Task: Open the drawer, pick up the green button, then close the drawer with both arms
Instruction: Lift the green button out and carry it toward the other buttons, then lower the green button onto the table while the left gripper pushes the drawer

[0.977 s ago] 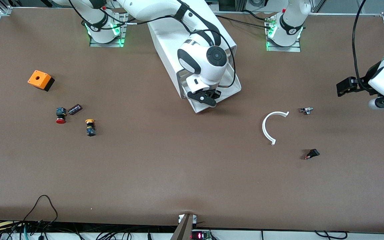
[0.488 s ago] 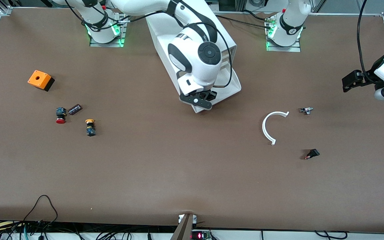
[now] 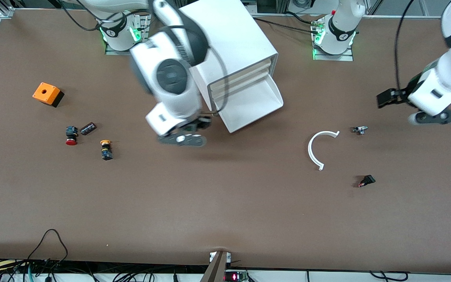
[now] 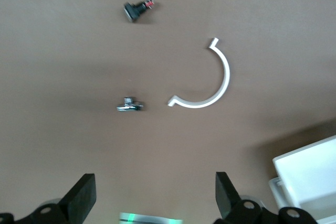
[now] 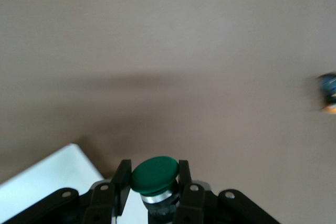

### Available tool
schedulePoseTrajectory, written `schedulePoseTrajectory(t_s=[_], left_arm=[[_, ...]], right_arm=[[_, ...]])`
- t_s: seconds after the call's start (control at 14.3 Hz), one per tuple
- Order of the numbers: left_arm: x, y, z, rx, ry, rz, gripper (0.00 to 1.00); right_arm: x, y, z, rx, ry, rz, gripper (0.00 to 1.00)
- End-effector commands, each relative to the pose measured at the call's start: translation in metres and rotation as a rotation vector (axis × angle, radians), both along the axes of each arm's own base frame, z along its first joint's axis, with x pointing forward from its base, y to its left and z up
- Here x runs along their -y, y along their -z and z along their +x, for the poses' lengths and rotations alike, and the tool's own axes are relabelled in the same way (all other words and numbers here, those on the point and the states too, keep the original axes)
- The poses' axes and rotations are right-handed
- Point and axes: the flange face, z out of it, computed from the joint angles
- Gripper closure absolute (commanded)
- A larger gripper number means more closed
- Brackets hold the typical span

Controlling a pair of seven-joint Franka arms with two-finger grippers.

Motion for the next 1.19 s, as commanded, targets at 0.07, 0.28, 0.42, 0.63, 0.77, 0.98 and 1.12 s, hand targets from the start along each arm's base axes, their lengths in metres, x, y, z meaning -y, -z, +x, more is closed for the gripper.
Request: schedulePoseTrajectory(t_s=[0.07, 0.28, 0.42, 0.63, 0.77, 0.98, 1.12], left_arm=[[0.026, 0.06, 0.021, -0.073, -0.168, -0.092, 0.0], [0.087, 0.109, 0.007, -0.046, -0.242, -0.09, 0.0], [0.122, 0.14, -0.006, -0.007, -0.281, -0.097, 0.0], [0.178, 0.194, -0.039, 0.088, -0.307, -0.139, 0.0], [0.21, 0.225, -0.052, 0.104, -0.349, -0.17, 0.0], [0.264, 0.265, -0.077, 0.11, -0.393, -0.205, 0.0], [0.277, 0.281, -0.085, 0.121, -0.397, -0.181, 0.0]], right_arm=[[0.108, 0.019, 0.029, -0.102, -0.116, 0.032, 1.0], [0.186, 0.047, 0.031, -0.138, -0.174, 0.06, 1.0], [0.214, 0.073, 0.006, -0.134, -0.189, 0.065, 1.0], [0.252, 0.109, -0.049, -0.115, -0.179, 0.059, 1.0], [0.278, 0.136, -0.087, -0.132, -0.153, 0.055, 1.0], [0.306, 0.171, -0.122, -0.175, -0.11, 0.051, 1.0], [0.326, 0.188, -0.135, -0.21, -0.07, 0.048, 1.0]])
